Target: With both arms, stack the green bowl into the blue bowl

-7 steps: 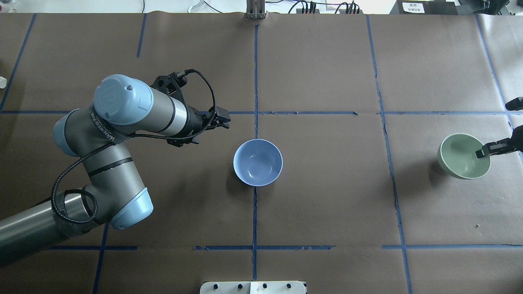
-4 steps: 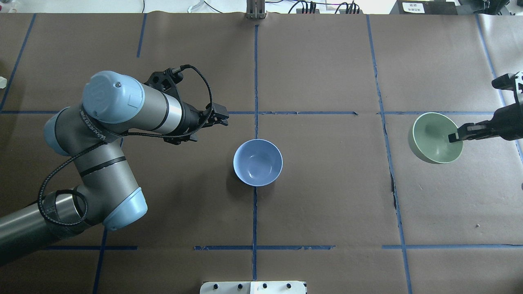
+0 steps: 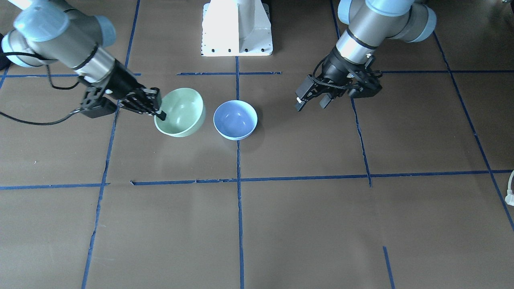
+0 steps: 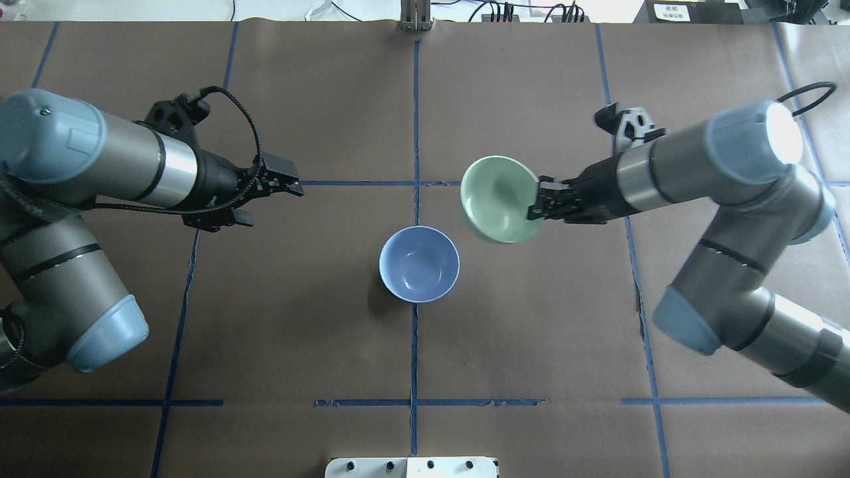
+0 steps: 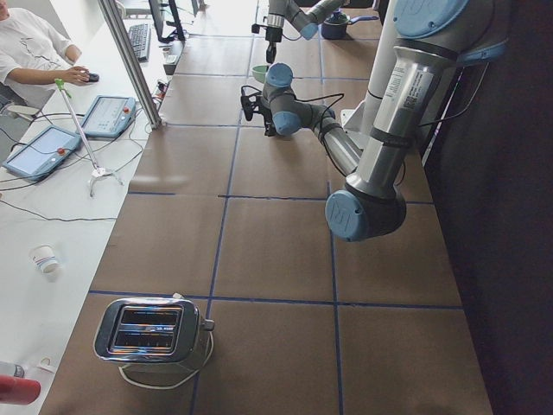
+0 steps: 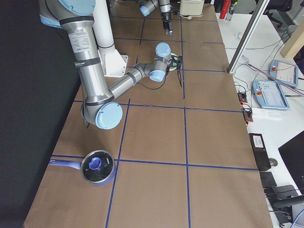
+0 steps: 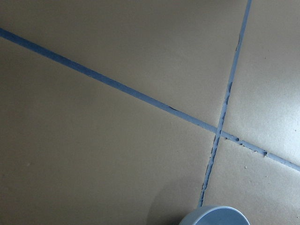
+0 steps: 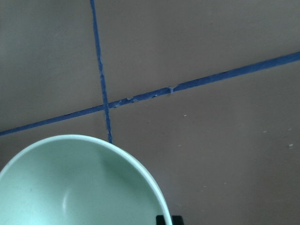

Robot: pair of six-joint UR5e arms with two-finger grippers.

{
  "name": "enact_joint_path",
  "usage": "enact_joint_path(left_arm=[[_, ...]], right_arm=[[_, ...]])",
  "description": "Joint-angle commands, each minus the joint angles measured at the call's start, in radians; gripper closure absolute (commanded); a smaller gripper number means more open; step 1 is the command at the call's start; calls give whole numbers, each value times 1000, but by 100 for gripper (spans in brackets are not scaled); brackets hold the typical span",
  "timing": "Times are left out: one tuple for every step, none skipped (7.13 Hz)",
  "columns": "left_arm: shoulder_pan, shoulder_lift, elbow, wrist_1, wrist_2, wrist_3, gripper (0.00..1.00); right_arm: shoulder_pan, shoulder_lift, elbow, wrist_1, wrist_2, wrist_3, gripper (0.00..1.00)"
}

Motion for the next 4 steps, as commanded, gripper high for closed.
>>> enact_joint_path(left_arm=[[-54, 27, -22, -1, -61, 1, 0], [-52, 27, -18, -1, -61, 1, 0], [-51, 26, -15, -1, -61, 1, 0], [-51, 23, -15, -1, -59, 1, 0]], right_arm=[[-177, 140, -32, -166, -207, 79, 99], [-194, 140, -47, -166, -217, 80, 99], [-196, 149, -67, -165, -217, 80, 99], [-196, 171, -105, -163, -217, 78, 99]])
